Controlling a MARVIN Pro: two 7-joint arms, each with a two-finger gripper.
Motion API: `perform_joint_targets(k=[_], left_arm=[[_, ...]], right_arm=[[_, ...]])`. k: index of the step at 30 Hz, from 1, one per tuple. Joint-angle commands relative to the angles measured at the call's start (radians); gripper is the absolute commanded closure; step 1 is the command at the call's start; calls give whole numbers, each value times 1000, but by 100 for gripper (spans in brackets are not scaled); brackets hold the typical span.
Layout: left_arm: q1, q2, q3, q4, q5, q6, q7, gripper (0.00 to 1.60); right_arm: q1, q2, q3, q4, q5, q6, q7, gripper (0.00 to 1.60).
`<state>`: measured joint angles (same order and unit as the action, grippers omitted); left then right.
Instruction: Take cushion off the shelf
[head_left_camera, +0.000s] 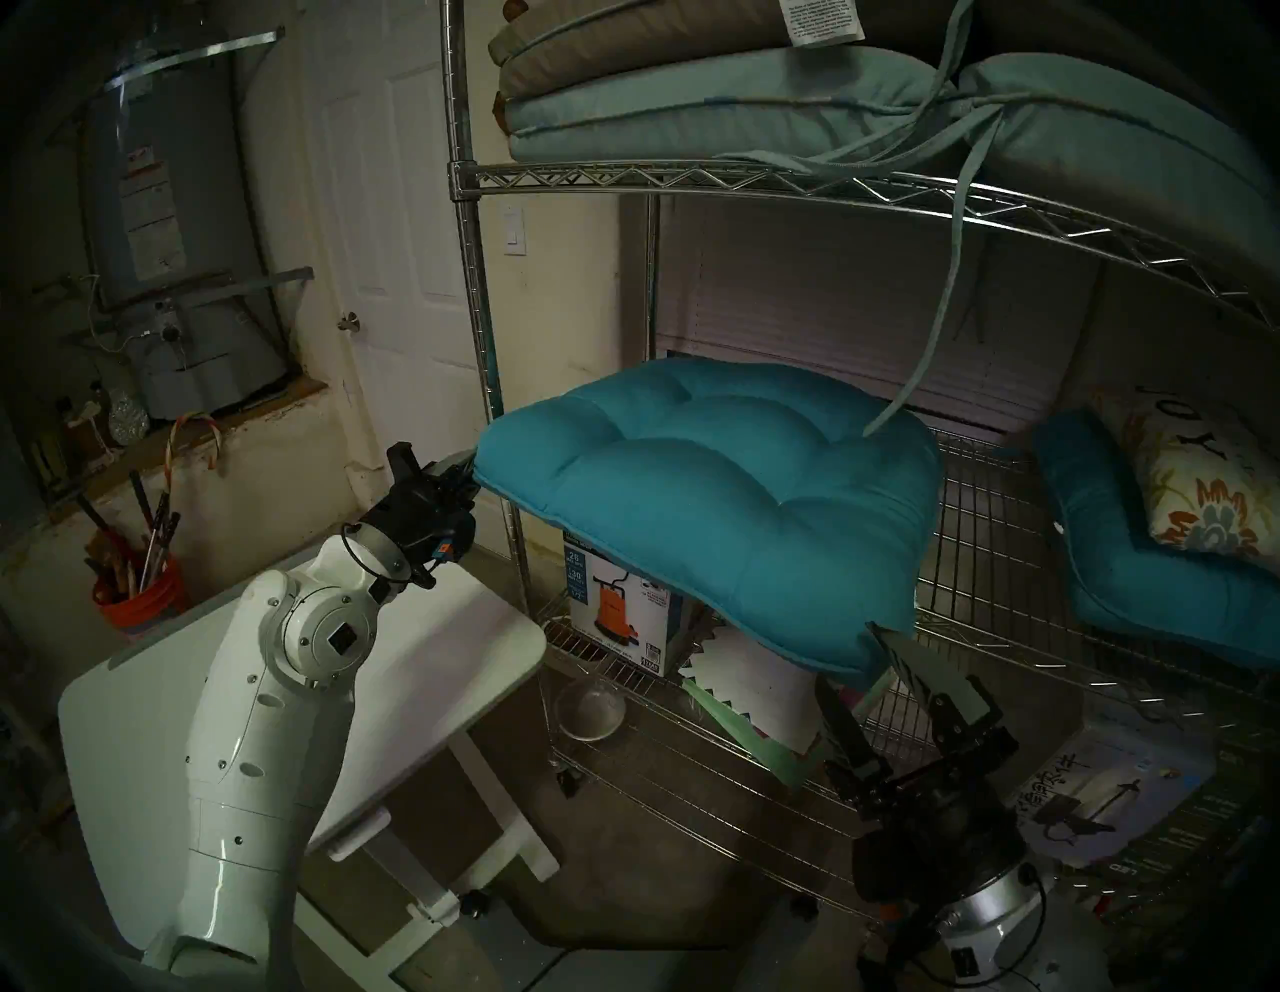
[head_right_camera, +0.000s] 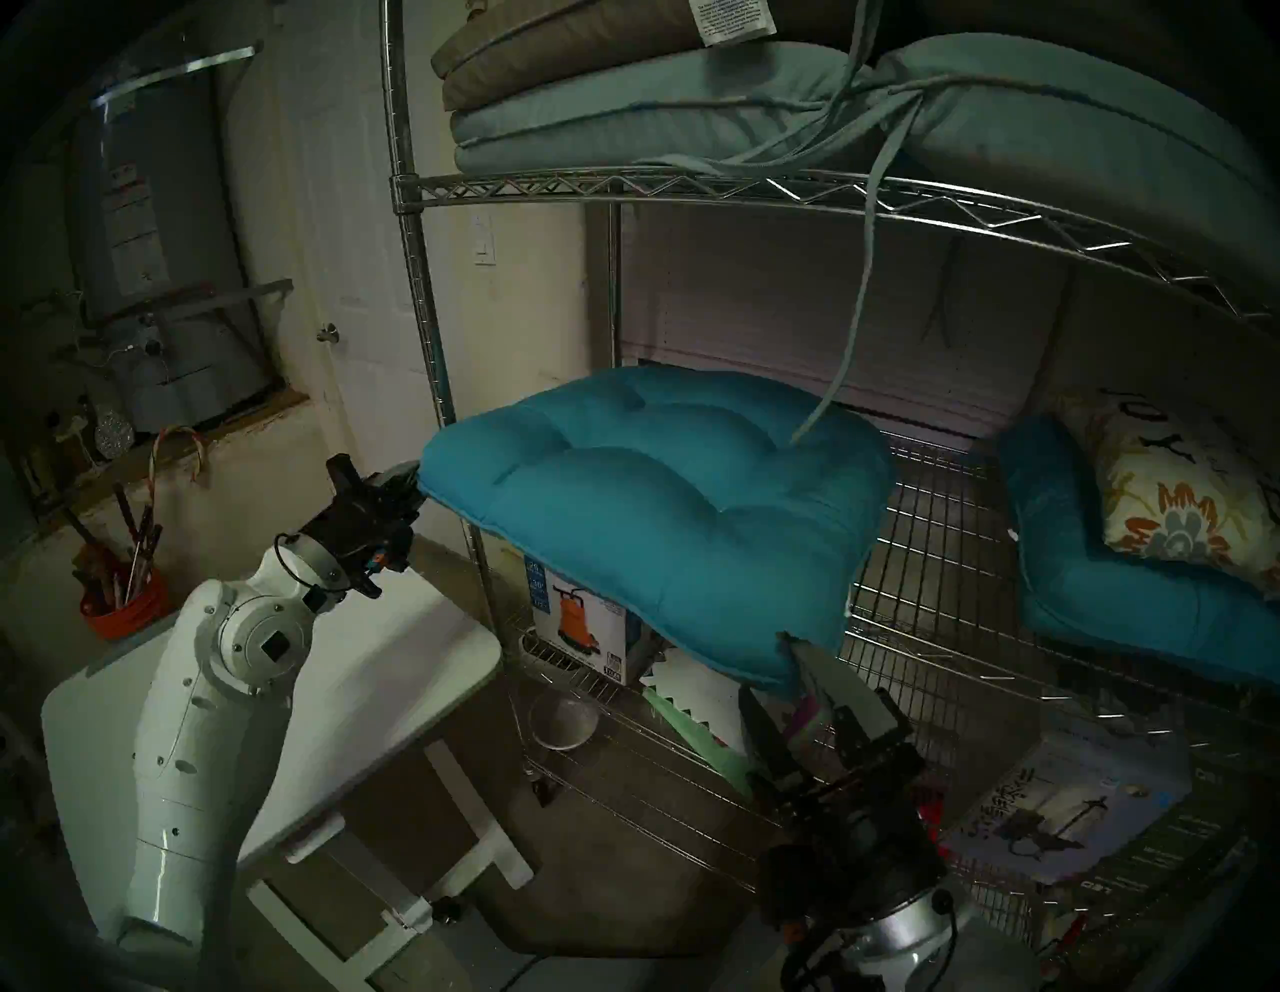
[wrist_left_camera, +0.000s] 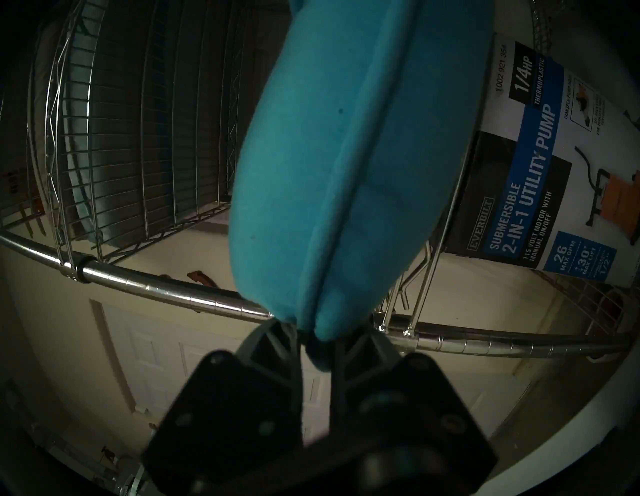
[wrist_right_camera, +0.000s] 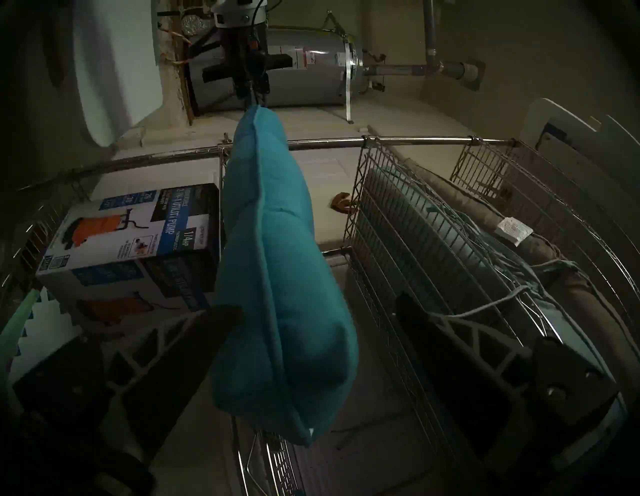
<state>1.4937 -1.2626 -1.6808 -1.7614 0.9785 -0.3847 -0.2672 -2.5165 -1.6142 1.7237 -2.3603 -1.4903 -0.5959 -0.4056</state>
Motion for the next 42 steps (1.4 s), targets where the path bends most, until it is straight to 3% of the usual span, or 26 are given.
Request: perform_joint_targets(k=[1,21,34,42], left_arm=[[-19,2,-2,-23,2,-3,9,160],[-19,1,-3,-23,3,-4,8,160],[-19,0,-4,-23,3,-5,7,160],[-19,-1,-4,-23,4,-6,6,160]], right_arm=[[33,4,-1,19,14,-6,-1,0],[134,18,23,75,31,-2,23,0],[220,28,8,88,47,-5,88,0],[235,32,14,67,65,-10,117,0]])
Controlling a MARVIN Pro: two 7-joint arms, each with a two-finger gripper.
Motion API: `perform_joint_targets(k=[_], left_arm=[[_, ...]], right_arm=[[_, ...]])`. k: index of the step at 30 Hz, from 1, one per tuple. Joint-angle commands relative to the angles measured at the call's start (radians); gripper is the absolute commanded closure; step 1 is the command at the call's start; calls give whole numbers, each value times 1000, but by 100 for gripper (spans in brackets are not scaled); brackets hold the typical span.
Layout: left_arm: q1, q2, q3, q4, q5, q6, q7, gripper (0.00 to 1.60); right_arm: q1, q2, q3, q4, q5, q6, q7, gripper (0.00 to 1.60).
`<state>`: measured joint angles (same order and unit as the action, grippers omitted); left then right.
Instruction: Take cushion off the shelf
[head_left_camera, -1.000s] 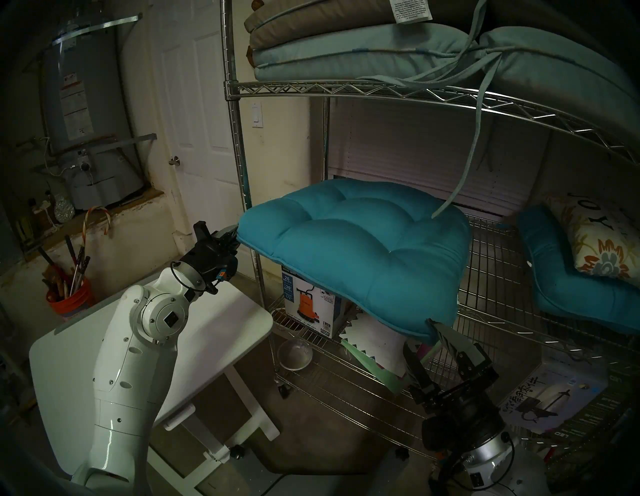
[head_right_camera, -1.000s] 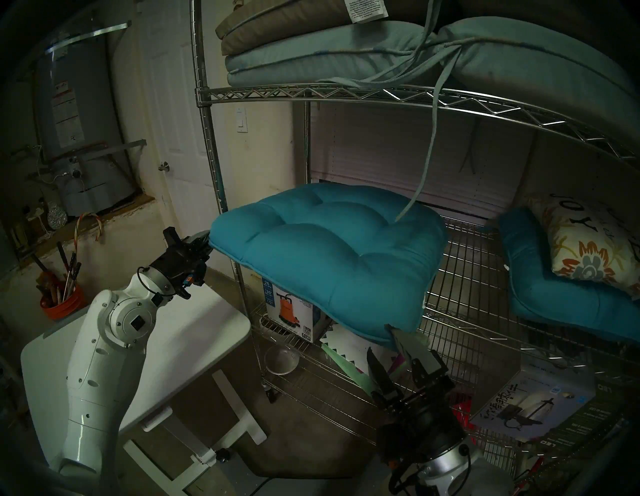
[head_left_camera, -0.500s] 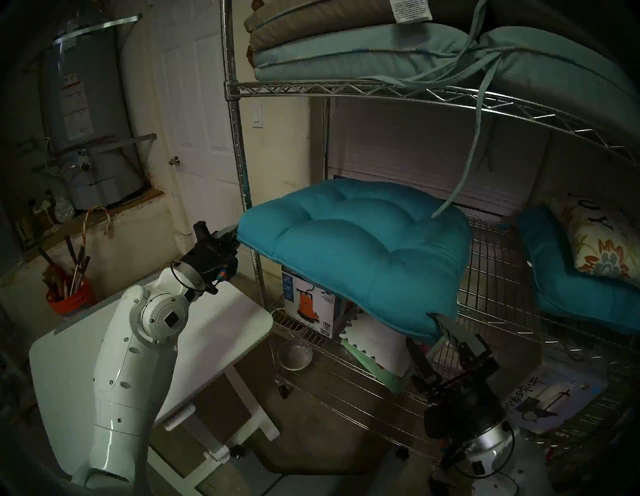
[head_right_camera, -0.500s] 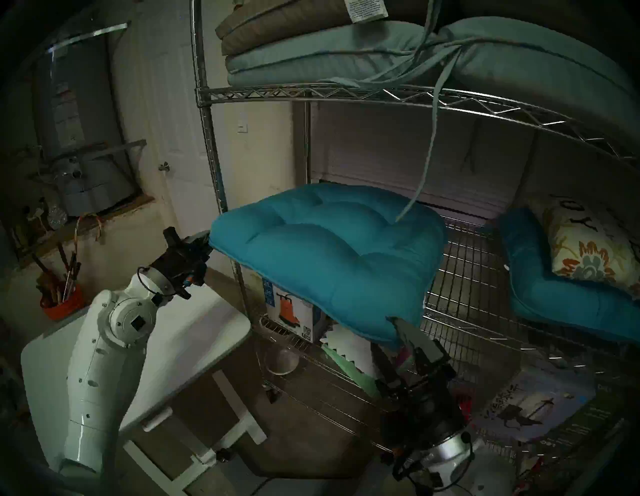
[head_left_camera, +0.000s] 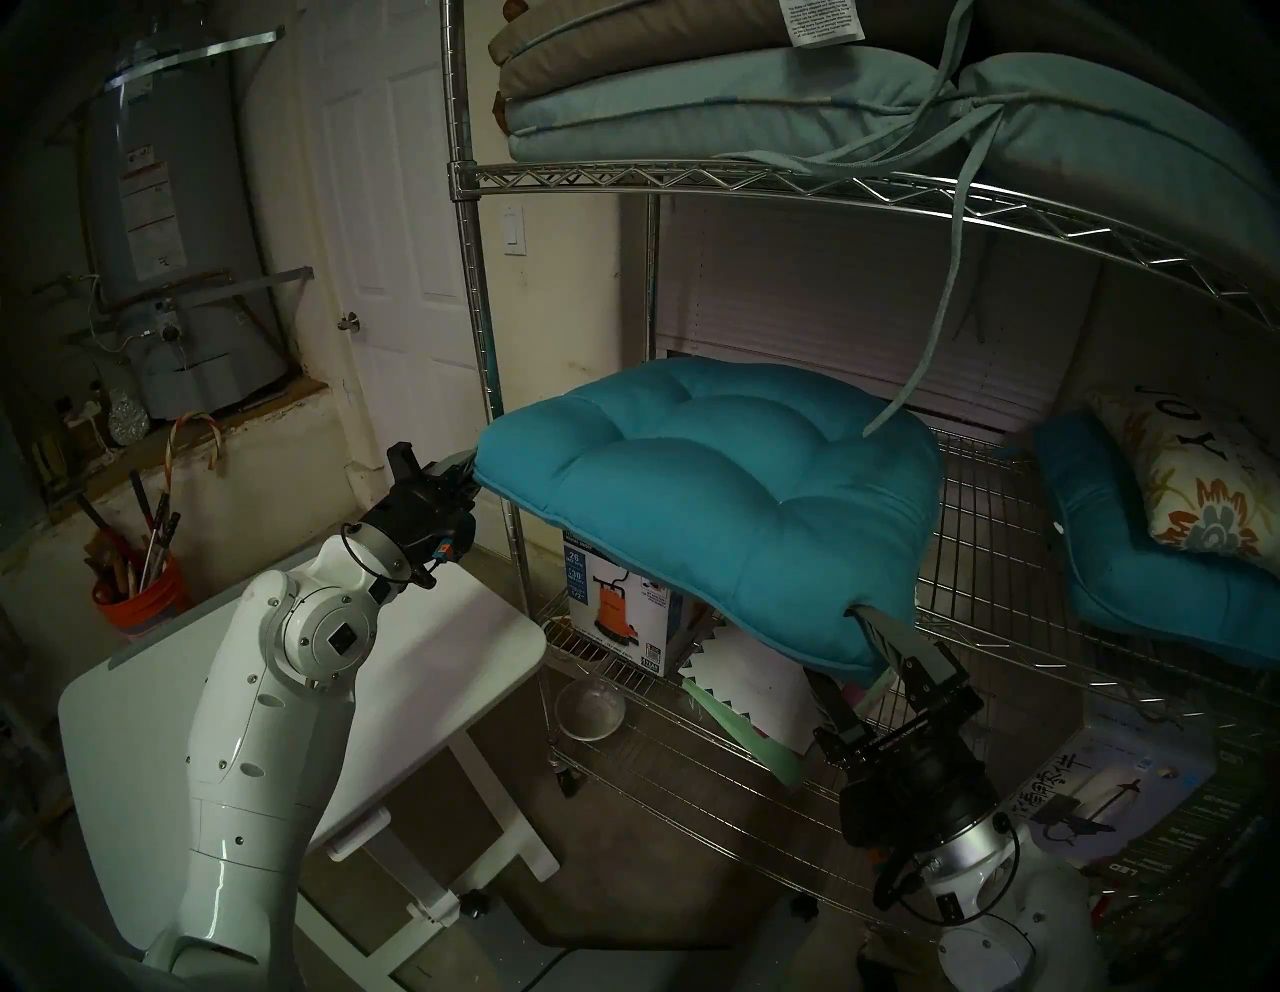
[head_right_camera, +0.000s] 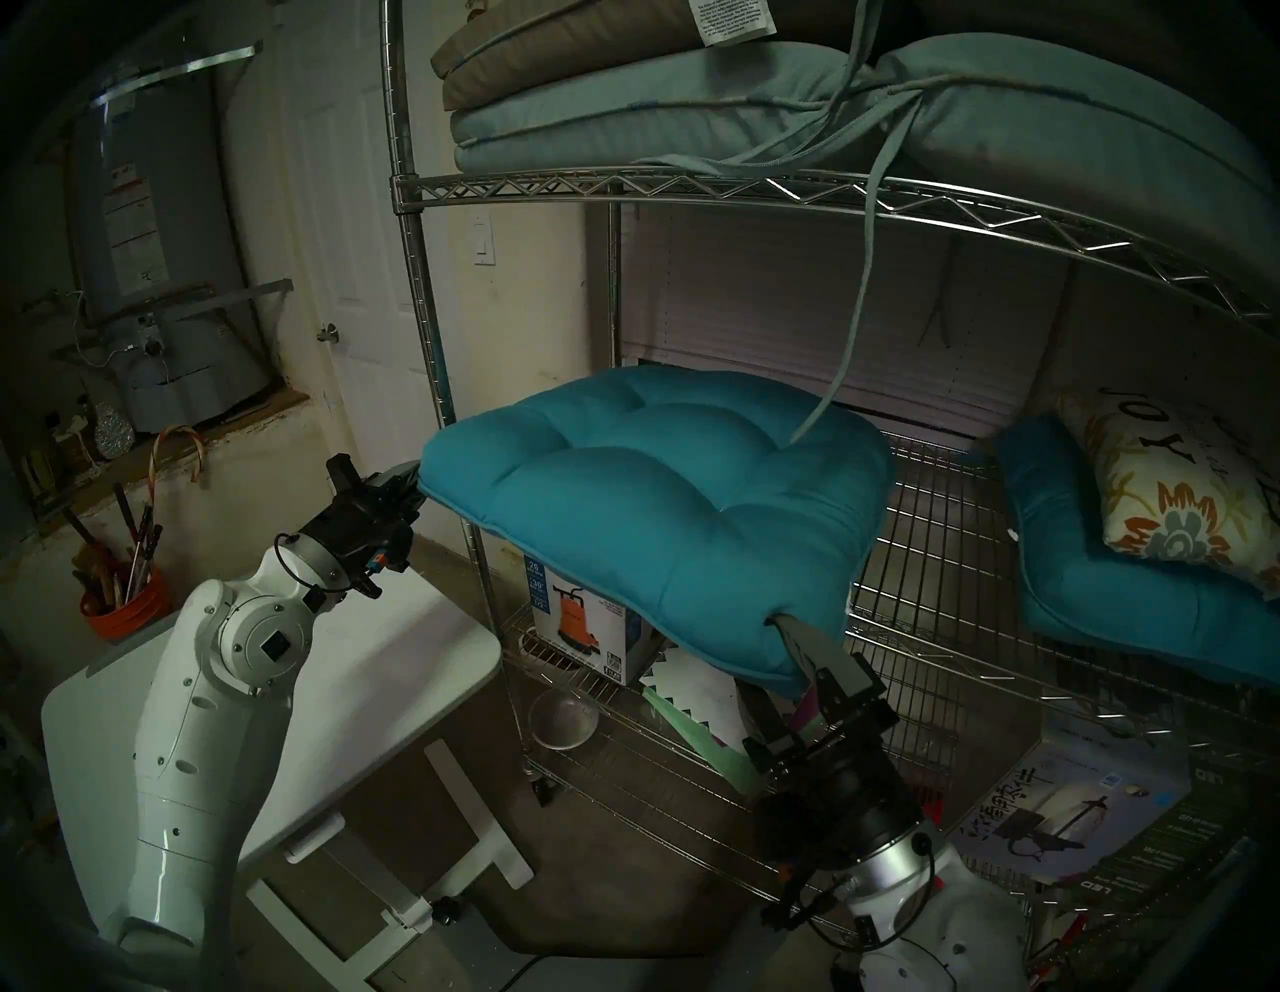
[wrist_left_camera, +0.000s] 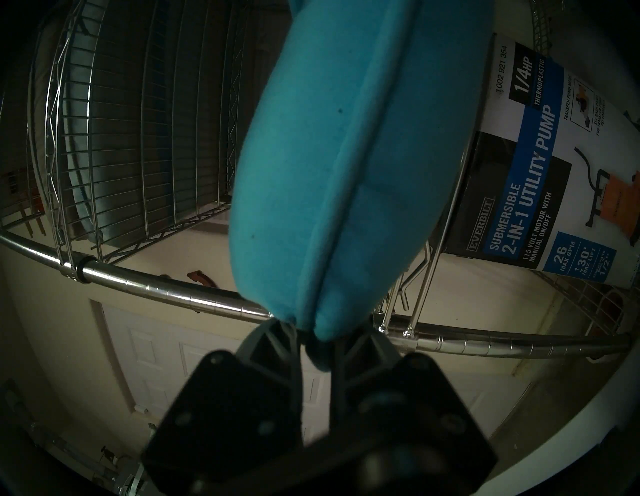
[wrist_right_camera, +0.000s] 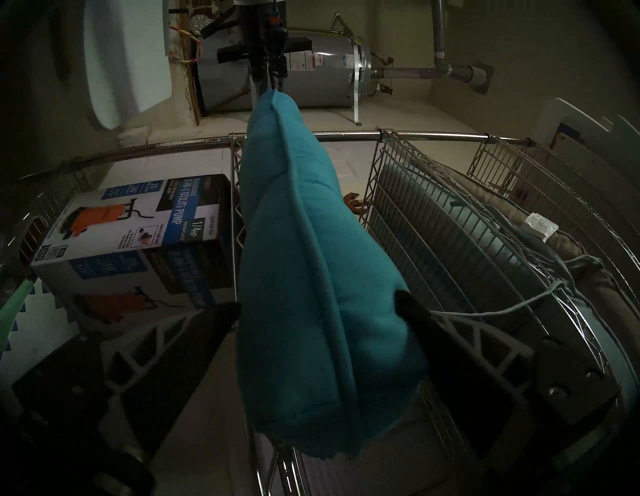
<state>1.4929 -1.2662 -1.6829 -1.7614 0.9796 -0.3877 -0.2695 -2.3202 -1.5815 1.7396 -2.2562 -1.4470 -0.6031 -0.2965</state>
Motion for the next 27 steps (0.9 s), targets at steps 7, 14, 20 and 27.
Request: perform_joint_targets(k=[7,14,20,27], left_arm=[[-19,2,-3,-23,3,-3,8,160],[-19,1,-3,-23,4,-5,8,160],[-19,0,-4,-23,4,-6,7,160],[-19,-2,-6,-23,5,-8,6,160]], right_arm=[[9,-1,31,-83,52,-7,21,0],[-32,-11,57,-106,73,-17,19,0],[-49,-17,63,-118,76,-23,16,0],[-58,-23,65,-131,77,-28,21,0]])
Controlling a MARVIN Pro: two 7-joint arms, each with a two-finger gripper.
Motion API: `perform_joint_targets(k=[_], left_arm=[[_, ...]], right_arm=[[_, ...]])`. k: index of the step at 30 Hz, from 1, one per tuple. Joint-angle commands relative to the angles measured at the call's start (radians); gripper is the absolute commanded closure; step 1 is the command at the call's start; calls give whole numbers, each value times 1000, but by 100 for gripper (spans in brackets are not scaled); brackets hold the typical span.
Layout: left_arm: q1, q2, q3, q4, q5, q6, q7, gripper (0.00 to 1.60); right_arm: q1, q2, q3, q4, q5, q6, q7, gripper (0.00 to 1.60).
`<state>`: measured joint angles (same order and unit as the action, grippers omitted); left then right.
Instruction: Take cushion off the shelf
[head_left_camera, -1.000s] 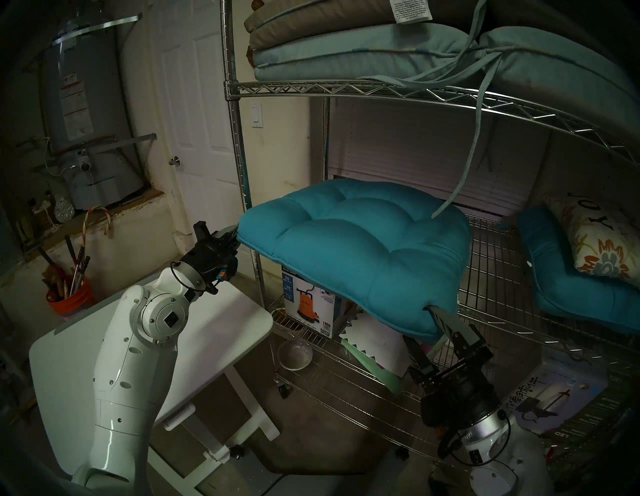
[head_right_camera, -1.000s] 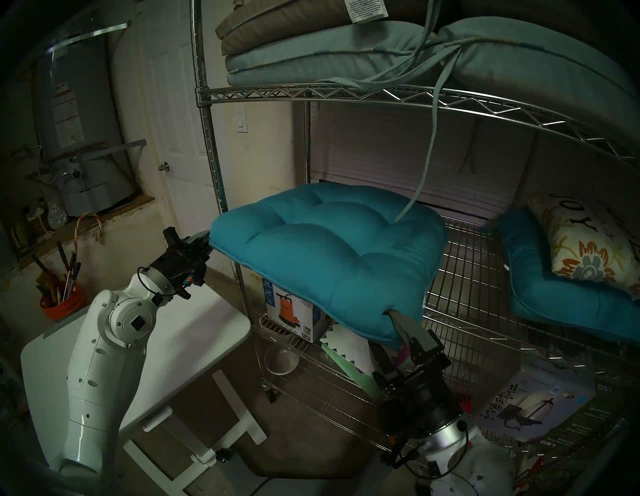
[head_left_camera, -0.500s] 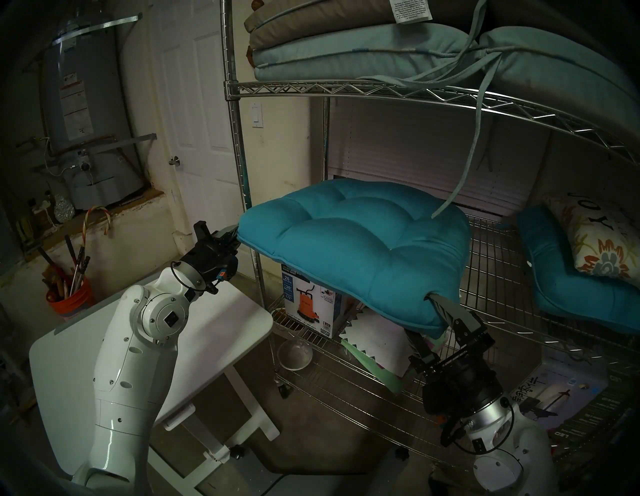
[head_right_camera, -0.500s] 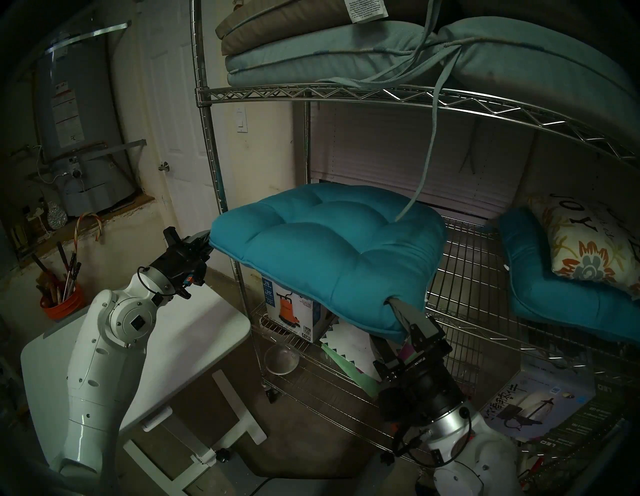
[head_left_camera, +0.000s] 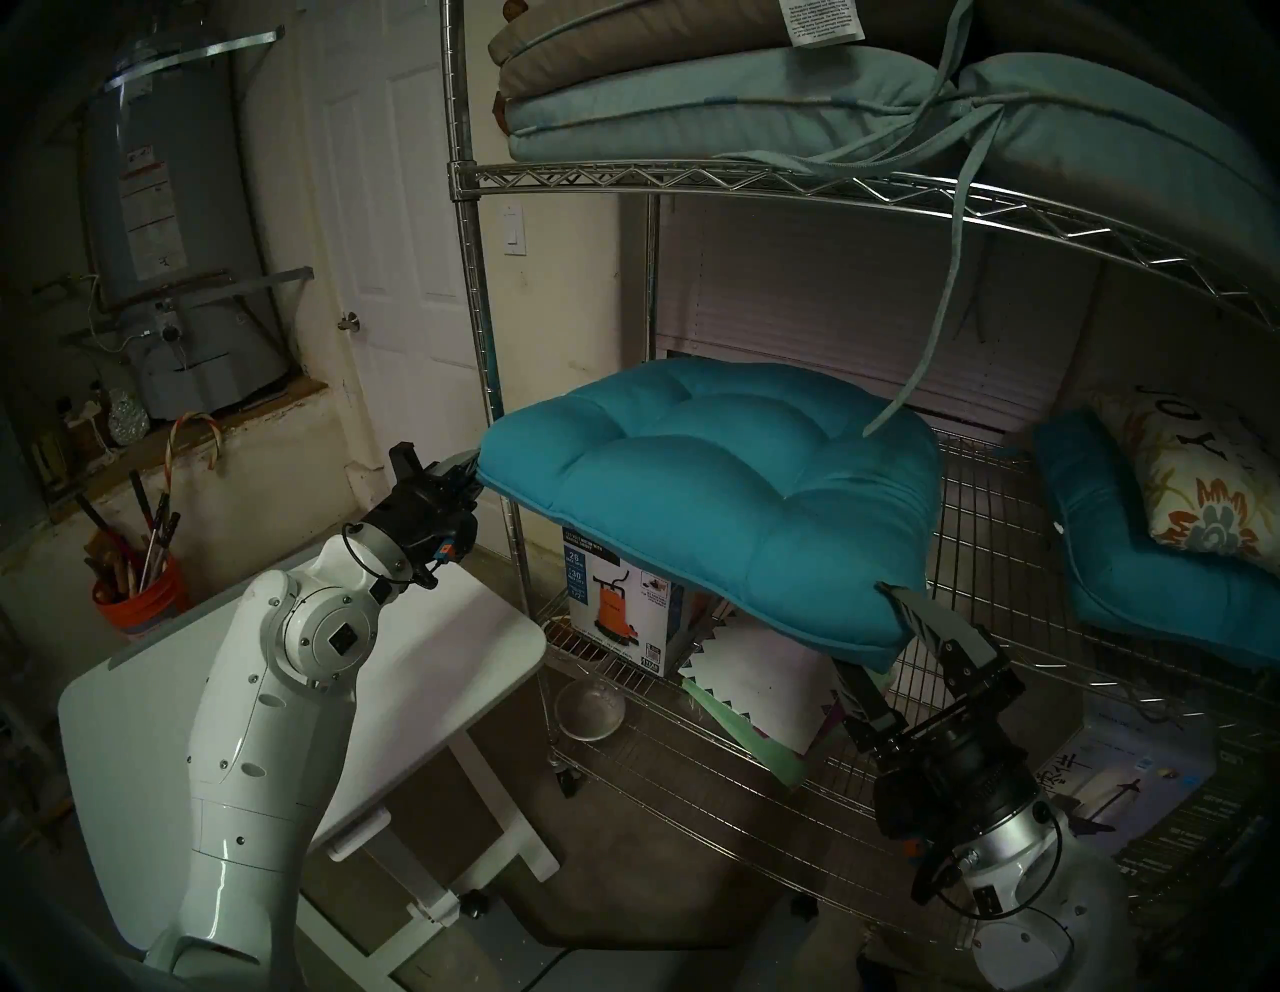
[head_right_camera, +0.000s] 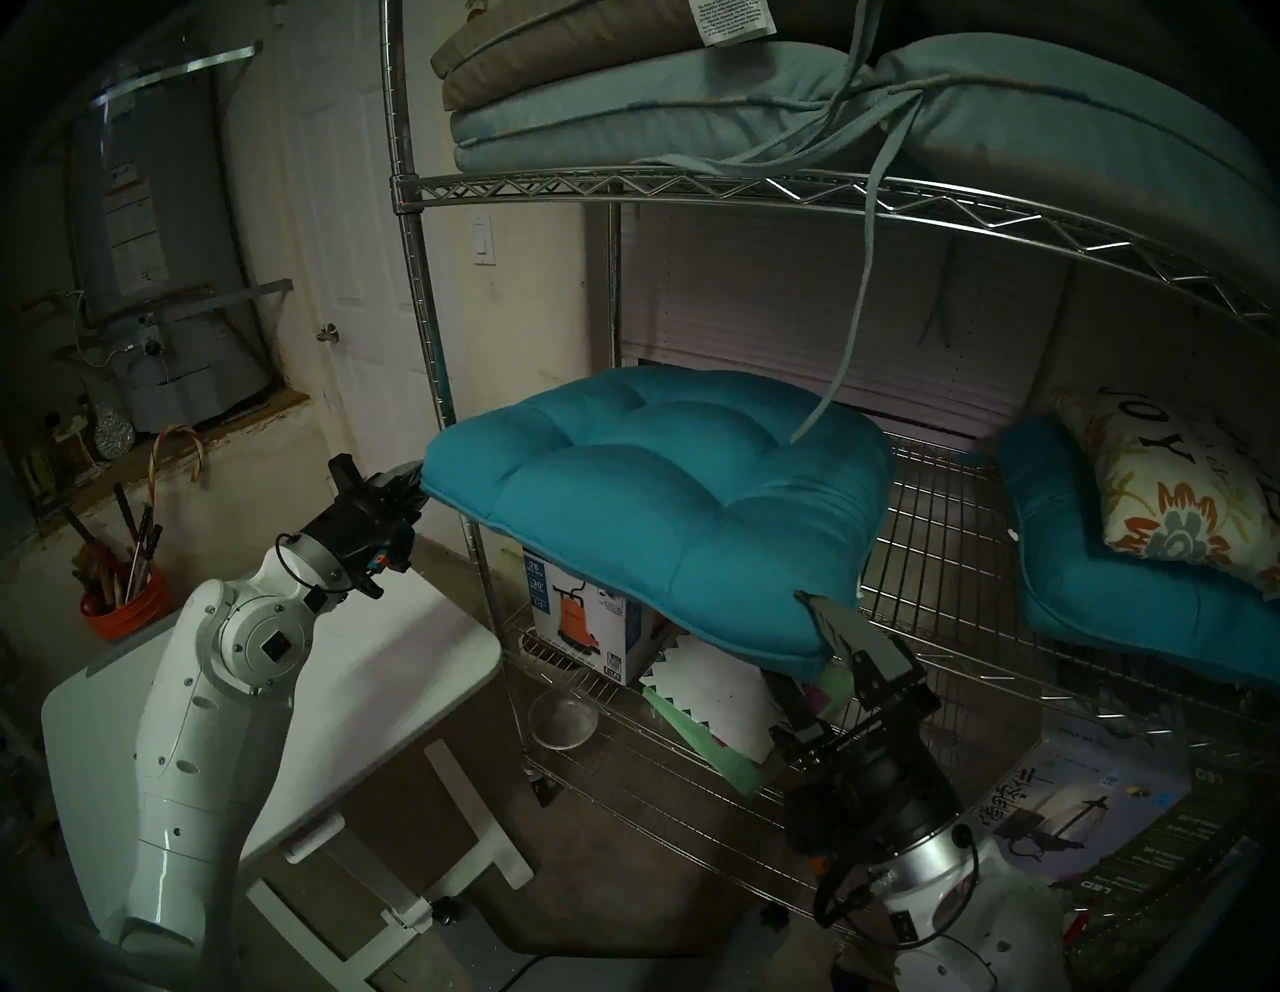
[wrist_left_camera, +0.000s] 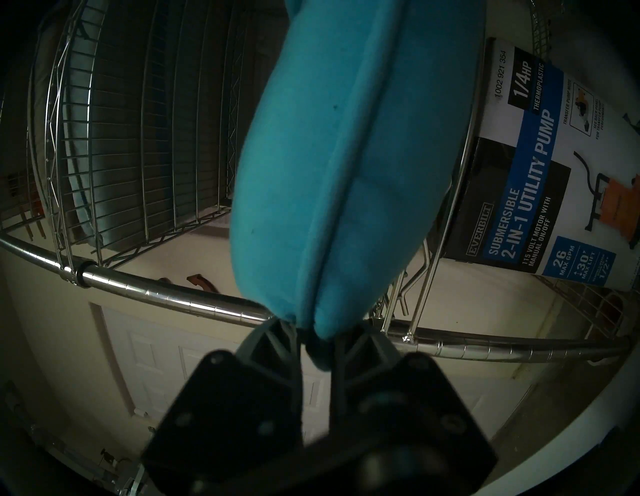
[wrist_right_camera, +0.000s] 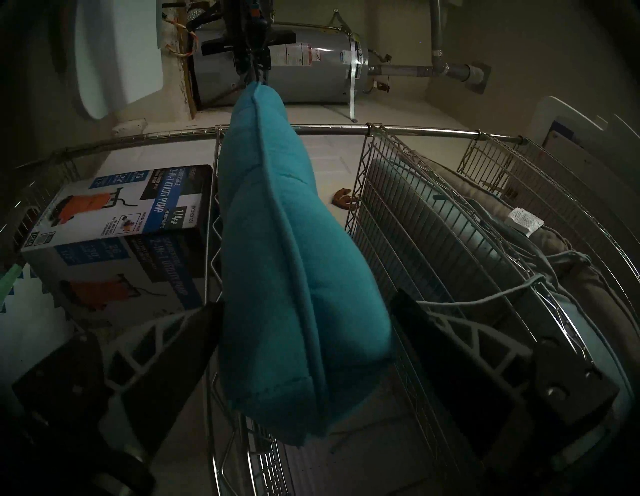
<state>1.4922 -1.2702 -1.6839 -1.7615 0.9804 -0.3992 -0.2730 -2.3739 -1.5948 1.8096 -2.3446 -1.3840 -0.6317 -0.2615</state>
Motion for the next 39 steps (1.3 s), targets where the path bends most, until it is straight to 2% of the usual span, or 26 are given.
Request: perform_joint_targets(k=[1,15,39], left_arm=[[-19,1,-5,-23,5,3,9,160],[-19,-4,-8,-22,9,-1,7,160],[-20,-12,-14,-23,14,-6,3,160]], right_arm=[[-7,-12,-4,-46,13,0,-12,0],[7,-14,-13,-60,9,-1,9,0],[132,2,-45,6,-6,2,66,0]])
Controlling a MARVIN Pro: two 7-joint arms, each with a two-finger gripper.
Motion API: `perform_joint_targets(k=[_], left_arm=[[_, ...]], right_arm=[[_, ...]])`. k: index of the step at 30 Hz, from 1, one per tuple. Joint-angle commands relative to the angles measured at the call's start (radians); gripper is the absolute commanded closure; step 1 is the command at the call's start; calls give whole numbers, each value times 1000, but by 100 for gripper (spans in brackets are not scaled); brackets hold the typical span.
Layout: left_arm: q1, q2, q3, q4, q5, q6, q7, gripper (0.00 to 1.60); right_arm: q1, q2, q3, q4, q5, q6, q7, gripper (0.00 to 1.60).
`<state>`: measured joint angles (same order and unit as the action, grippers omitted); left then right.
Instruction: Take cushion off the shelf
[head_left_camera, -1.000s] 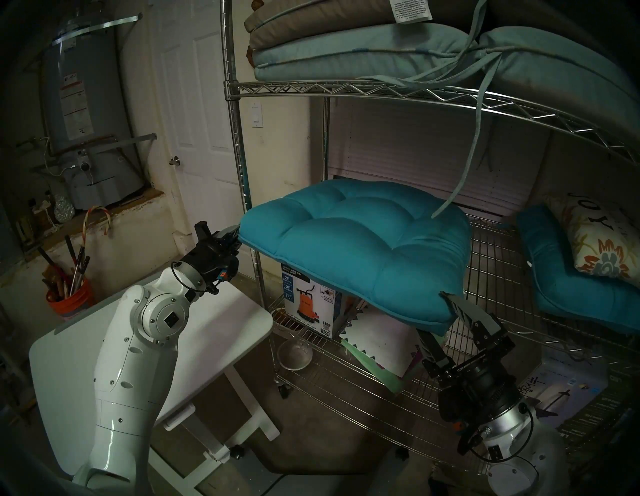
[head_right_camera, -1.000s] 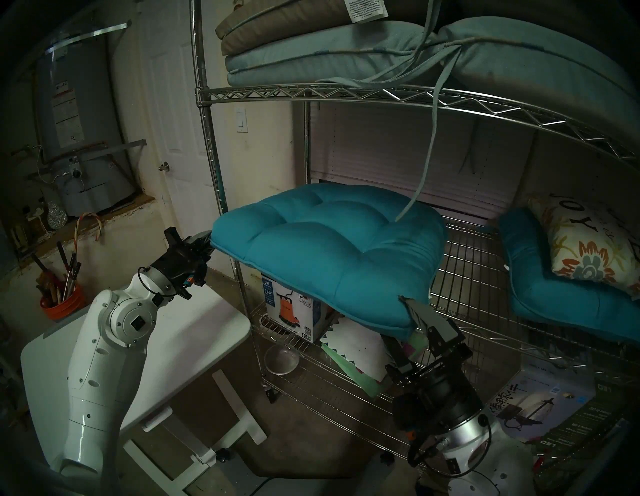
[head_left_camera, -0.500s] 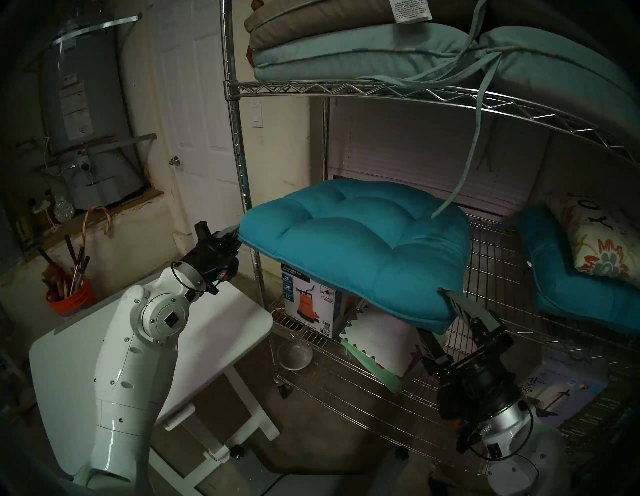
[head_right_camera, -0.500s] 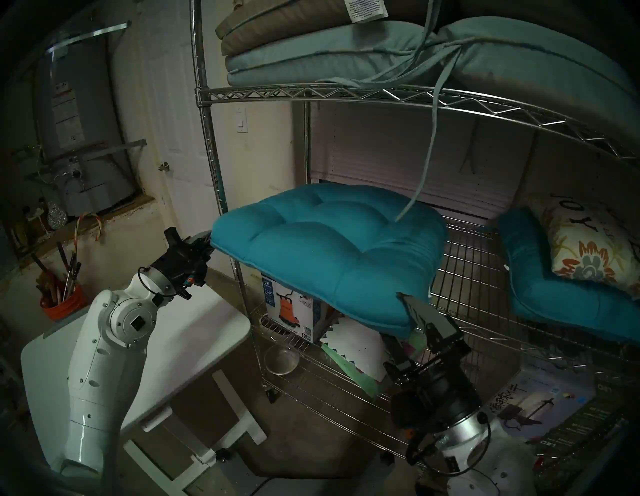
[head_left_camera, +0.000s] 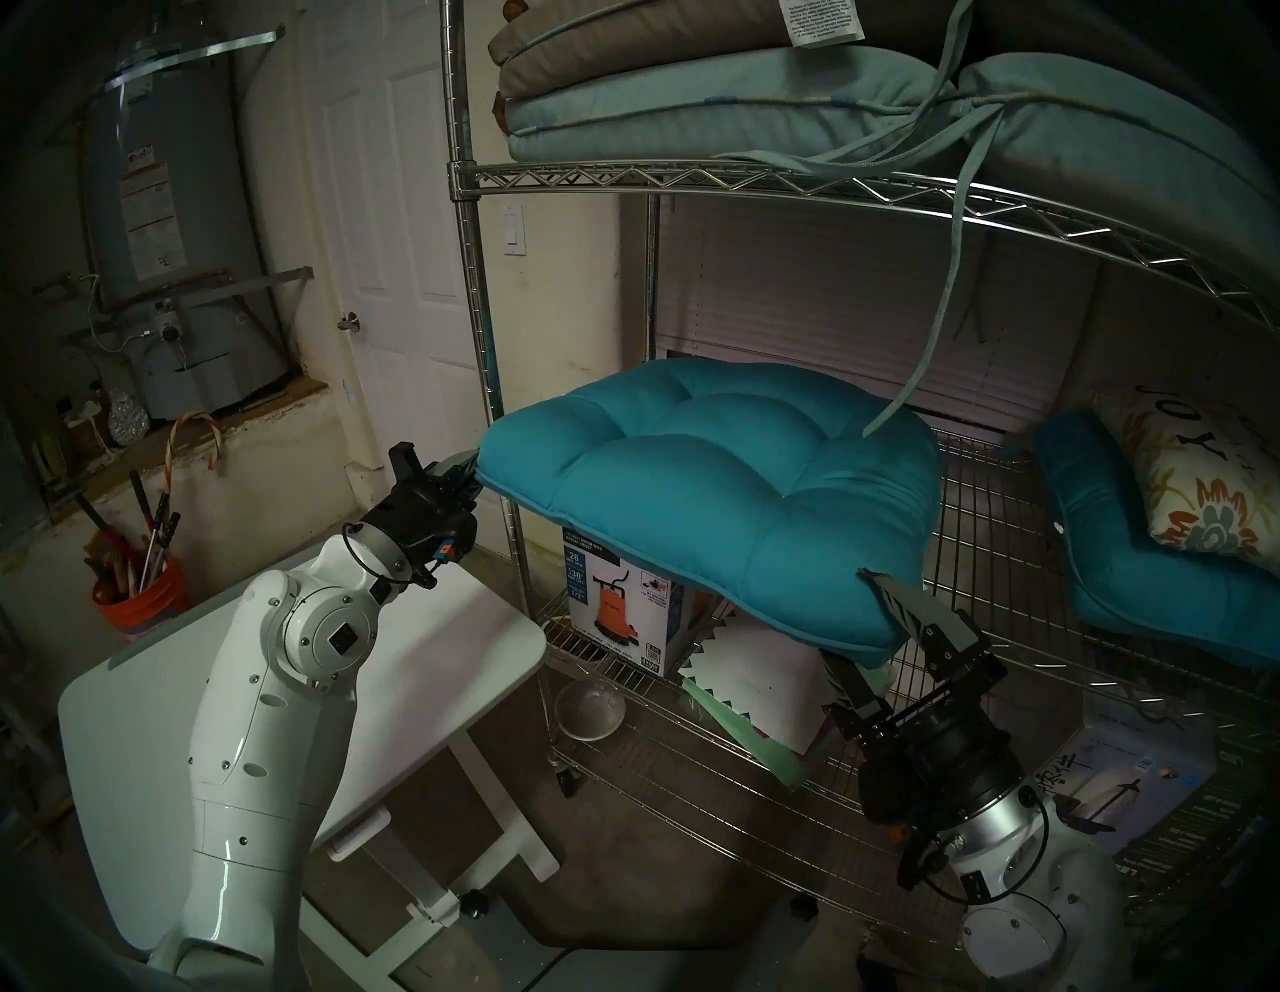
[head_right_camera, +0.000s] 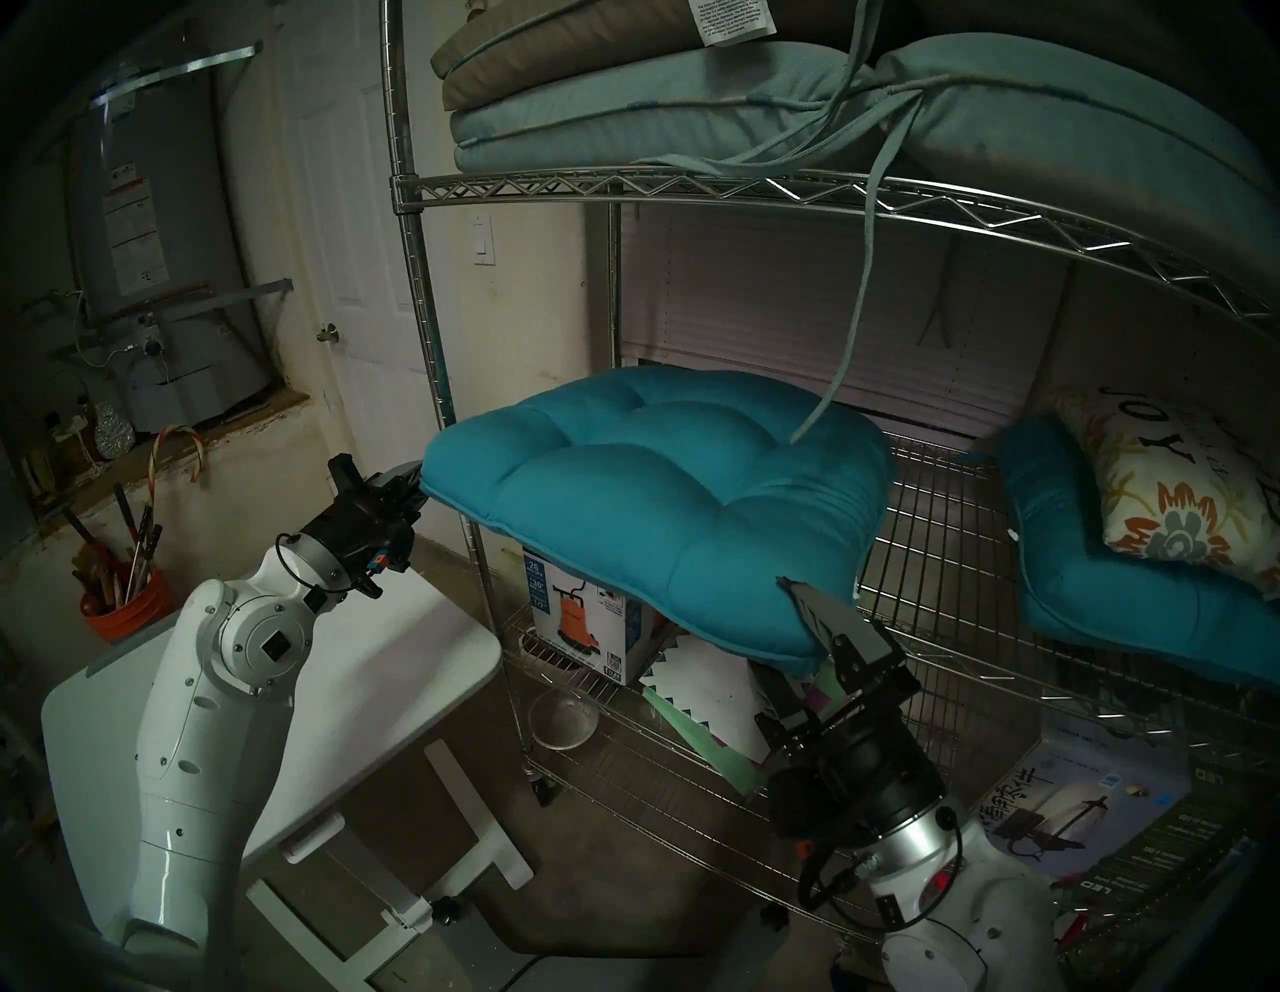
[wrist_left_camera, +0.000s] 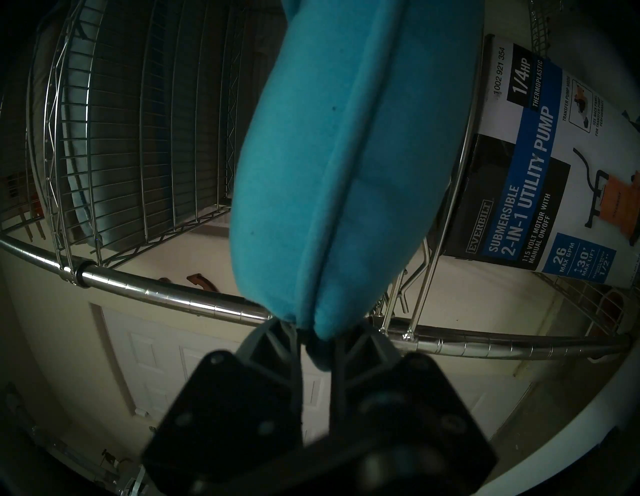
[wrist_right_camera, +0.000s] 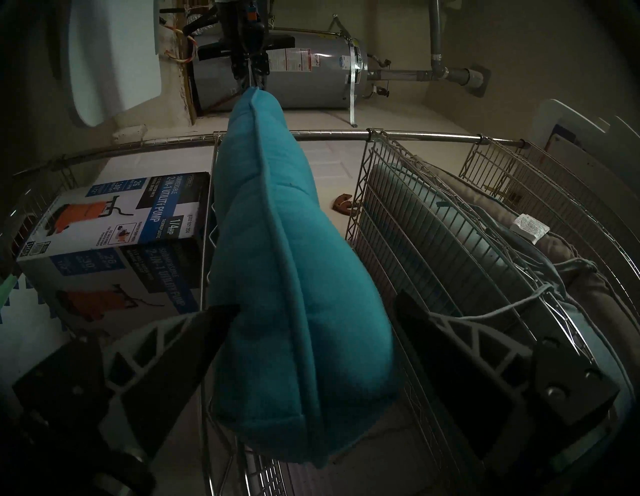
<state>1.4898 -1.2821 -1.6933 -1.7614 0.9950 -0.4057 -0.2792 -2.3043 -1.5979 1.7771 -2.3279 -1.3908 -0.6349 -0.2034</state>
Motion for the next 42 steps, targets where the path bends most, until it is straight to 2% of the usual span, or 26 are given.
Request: perform_joint_targets(k=[1,4,9,10,20,34,35,36,37,38,42], left_arm=[[-18,0,-5,-23,0,0,9,160],[-18,-3,-6,-23,1,-2,7,160],[-18,-3,-6,-23,1,-2,7,160],[-19,-4,-7,-23,2,-2,7,160],[-19,-5,-8,-23,3,-4,6,160],[-19,-9,-11,-23,6,-7,4,160],[-19,-10,-11,-23,6,-7,4,160],[-19,-10,-11,-23,6,-7,4,160],[-19,-10,-12,-23,6,-8,3,160],[-19,-11,-12,-23,6,-8,3,160],[-20,-12,-13,-23,7,-10,2,160]], right_arm=[[67,6,-13,-9,2,5,10,0],[97,14,-17,5,4,7,28,0],[97,14,-17,5,4,7,28,0],[122,19,-22,17,3,7,36,0],[143,21,-25,26,7,10,44,0],[192,28,-2,84,25,27,51,0],[200,33,7,94,34,21,40,42],[200,33,7,94,34,21,40,42],[202,34,12,90,56,17,61,90],[201,38,16,87,57,16,68,160],[192,39,24,84,80,8,73,160]])
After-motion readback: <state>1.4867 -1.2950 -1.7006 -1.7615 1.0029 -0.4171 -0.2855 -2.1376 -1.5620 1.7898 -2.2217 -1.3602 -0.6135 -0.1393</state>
